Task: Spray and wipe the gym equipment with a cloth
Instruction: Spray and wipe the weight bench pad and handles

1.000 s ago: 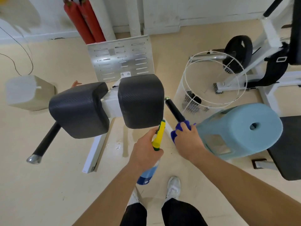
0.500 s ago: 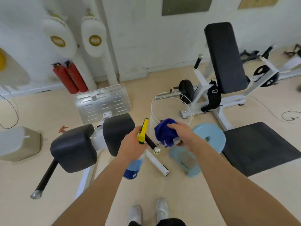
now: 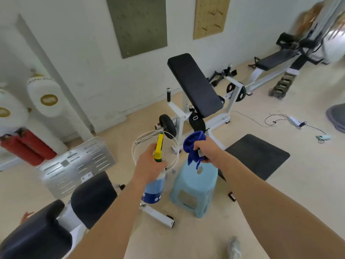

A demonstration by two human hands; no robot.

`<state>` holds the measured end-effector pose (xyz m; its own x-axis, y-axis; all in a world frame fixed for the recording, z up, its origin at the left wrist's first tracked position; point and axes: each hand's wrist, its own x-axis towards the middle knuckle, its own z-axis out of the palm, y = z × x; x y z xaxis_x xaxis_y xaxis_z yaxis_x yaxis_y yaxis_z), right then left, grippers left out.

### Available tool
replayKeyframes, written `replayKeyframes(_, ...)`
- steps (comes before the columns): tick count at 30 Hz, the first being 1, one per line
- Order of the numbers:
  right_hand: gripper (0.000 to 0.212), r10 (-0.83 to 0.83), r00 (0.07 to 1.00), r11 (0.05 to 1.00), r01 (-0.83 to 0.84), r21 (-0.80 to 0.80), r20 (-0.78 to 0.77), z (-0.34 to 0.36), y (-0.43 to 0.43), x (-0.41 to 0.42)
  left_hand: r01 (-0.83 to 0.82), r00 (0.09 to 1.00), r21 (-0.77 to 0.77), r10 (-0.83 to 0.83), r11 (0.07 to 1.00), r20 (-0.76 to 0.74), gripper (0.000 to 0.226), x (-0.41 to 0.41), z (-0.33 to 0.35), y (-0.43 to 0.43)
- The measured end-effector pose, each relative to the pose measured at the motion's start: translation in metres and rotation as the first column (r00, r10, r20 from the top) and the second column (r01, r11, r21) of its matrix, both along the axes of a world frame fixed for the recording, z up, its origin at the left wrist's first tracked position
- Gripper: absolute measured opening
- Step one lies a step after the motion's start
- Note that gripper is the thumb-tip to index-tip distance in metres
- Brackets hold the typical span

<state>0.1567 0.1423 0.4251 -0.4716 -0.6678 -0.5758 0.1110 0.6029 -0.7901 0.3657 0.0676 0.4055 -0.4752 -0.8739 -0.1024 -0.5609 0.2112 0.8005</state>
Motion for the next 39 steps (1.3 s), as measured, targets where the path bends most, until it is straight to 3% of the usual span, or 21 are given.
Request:
replayKeyframes(9, 0.032, -0.059, 0.997, 0.996, 0.055, -0.075, -0.053, 0.018, 0.013, -0.255, 0.017, 1.000, -0.076, -0.017, 0.997, 0.001, 0.039, -0.253, -0.006, 0.015)
replayKeyframes(13, 0.036, -0.075, 0.997, 0.996, 0.074, -0.041, -0.021, 0.037, 0.006, -0.345, -0.029, 0.999, -0.009, 0.029, 1.000, -0.028, 0.045, -0.333, 0.010, 0.019)
replayKeyframes(17, 0.040, -0.108, 0.994, 0.992, 0.108, -0.069, 0.008, 0.046, -0.017, -0.418, -0.016, 1.000, -0.038, 0.017, 0.999, 0.010, 0.048, -0.397, 0.022, 0.003)
replayKeyframes(26, 0.049, 0.086, 0.979, 0.996, -0.091, -0.017, -0.187, 0.041, -0.111, -0.533, -0.047, 0.998, -0.036, 0.049, 0.998, 0.046, 0.042, -0.492, 0.009, -0.107)
replayKeyframes(39, 0.029, 0.255, 0.924, 0.967, -0.245, 0.071, -0.286, 0.048, -0.250, -0.628, -0.048, 0.998, -0.001, 0.048, 0.999, 0.040, 0.036, -0.594, -0.004, -0.230)
